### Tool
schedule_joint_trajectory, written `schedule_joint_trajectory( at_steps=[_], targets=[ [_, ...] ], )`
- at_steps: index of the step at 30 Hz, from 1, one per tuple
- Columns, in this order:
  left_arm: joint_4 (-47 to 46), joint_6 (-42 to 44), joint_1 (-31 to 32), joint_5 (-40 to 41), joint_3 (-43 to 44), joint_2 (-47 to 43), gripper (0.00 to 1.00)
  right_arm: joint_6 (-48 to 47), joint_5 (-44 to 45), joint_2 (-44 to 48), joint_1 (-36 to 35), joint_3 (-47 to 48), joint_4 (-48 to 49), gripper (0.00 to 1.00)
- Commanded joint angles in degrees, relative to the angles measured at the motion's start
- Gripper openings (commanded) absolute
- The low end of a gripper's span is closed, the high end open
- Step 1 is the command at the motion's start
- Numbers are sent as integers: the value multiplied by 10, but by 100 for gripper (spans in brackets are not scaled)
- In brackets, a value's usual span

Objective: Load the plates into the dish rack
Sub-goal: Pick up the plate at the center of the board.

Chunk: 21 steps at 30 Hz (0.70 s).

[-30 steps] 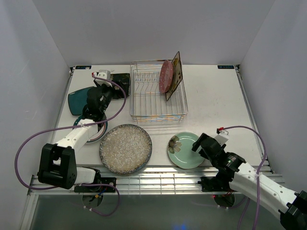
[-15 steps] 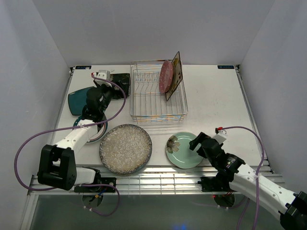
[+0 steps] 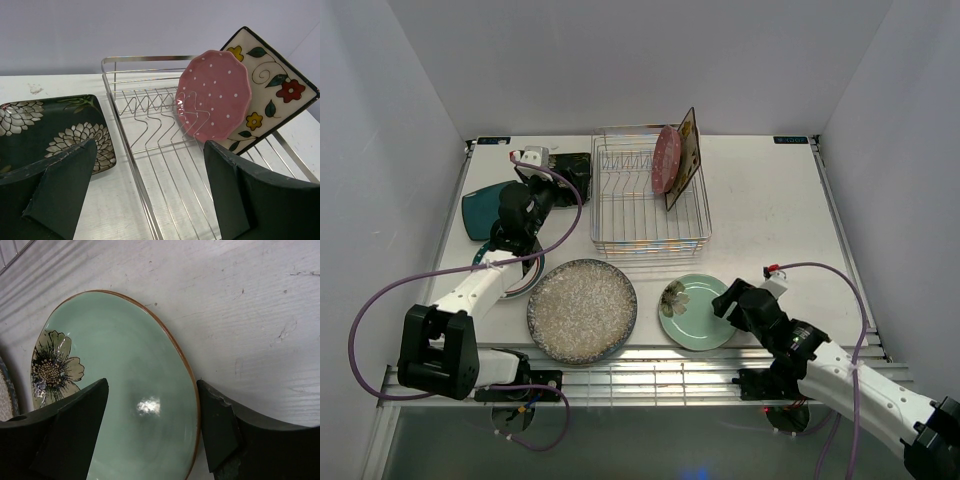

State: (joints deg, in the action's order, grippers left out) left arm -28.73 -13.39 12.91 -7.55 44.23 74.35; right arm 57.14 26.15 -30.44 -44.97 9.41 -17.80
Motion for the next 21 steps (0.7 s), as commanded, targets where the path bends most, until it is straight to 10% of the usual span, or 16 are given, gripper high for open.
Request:
schedule_joint_trajectory(
  at_steps=[1,12,21],
  targets=[
    [-4,-2,-2,-11,-4,-16,98,-11,-34,-22,1,9,-23,76],
    [-4,-1,-2,-11,-5,-25,98,-12,-63,-76,1,39,-65,75],
    [-4,-3,-2,-20,-4,-17,98,-13,-88,-31,1,26,-72,39]
  ],
)
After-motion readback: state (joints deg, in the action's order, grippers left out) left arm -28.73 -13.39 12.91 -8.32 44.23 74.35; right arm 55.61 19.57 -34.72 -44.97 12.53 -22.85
